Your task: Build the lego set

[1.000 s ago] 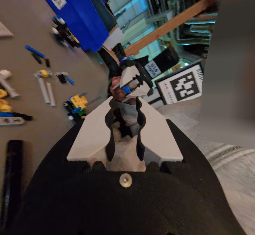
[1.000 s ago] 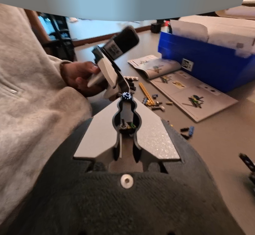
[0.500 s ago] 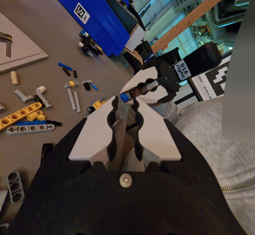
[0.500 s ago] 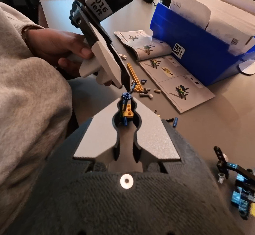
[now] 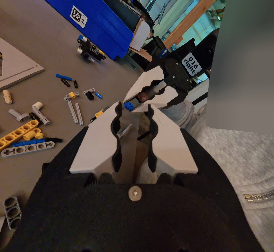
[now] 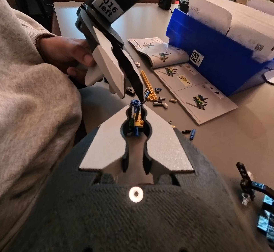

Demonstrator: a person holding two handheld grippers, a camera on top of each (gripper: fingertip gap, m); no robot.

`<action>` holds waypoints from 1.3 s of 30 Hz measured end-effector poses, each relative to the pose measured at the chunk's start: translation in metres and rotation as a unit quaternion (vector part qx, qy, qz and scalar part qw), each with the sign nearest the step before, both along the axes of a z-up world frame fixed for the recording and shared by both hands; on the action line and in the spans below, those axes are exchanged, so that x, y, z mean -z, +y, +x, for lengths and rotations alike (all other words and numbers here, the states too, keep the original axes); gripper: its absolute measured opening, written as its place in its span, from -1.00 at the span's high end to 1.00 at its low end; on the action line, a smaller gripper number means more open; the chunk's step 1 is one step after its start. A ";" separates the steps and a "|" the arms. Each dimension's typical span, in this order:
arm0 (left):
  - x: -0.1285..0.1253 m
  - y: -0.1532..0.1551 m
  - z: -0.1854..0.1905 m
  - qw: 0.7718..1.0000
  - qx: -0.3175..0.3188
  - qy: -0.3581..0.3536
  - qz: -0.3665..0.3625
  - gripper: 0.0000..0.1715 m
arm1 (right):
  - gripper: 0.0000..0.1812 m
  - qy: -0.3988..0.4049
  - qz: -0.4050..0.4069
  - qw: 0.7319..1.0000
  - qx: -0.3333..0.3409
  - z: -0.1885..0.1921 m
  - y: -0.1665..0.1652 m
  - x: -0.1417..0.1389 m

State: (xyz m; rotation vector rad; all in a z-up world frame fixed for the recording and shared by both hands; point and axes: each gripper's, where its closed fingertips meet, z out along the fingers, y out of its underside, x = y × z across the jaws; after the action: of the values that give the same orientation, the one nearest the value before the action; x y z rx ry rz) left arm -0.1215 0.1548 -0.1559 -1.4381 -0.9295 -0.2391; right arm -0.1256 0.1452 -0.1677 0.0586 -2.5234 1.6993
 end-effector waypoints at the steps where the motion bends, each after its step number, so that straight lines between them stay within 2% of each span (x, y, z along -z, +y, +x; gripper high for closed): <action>1: 0.000 0.000 0.000 1.000 -0.001 0.002 -0.004 0.62 | 0.89 0.000 -0.001 1.000 0.000 0.000 0.000 0.000; 17: 0.004 -0.003 -0.002 0.999 -0.011 0.021 -0.035 0.75 | 0.89 0.003 0.010 1.000 0.001 -0.002 -0.001 0.003; 24: 0.006 -0.005 -0.005 0.999 -0.018 0.024 -0.043 0.91 | 0.89 0.014 0.019 1.000 0.003 -0.005 0.000 0.003; 27: 0.006 -0.005 -0.005 0.999 -0.017 0.026 -0.045 0.88 | 0.89 0.011 0.020 1.000 -0.006 -0.005 0.002 0.002; 29: 0.004 -0.005 -0.005 0.999 -0.018 0.028 -0.042 0.79 | 0.89 0.011 0.018 1.000 -0.011 -0.004 0.002 0.001; 35: -0.001 -0.001 0.000 1.000 0.007 0.006 -0.002 0.77 | 0.89 0.025 0.001 0.999 -0.040 0.007 0.002 -0.007; 39: -0.013 0.001 0.008 0.991 0.049 -0.070 0.100 0.66 | 0.90 0.049 -0.008 0.998 -0.046 0.010 0.002 -0.012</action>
State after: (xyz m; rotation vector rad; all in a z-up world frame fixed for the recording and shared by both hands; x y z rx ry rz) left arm -0.1135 0.1555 -0.1425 -1.2939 -0.9210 -0.4976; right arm -0.1153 0.1473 -0.1559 0.2552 -2.4722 1.7042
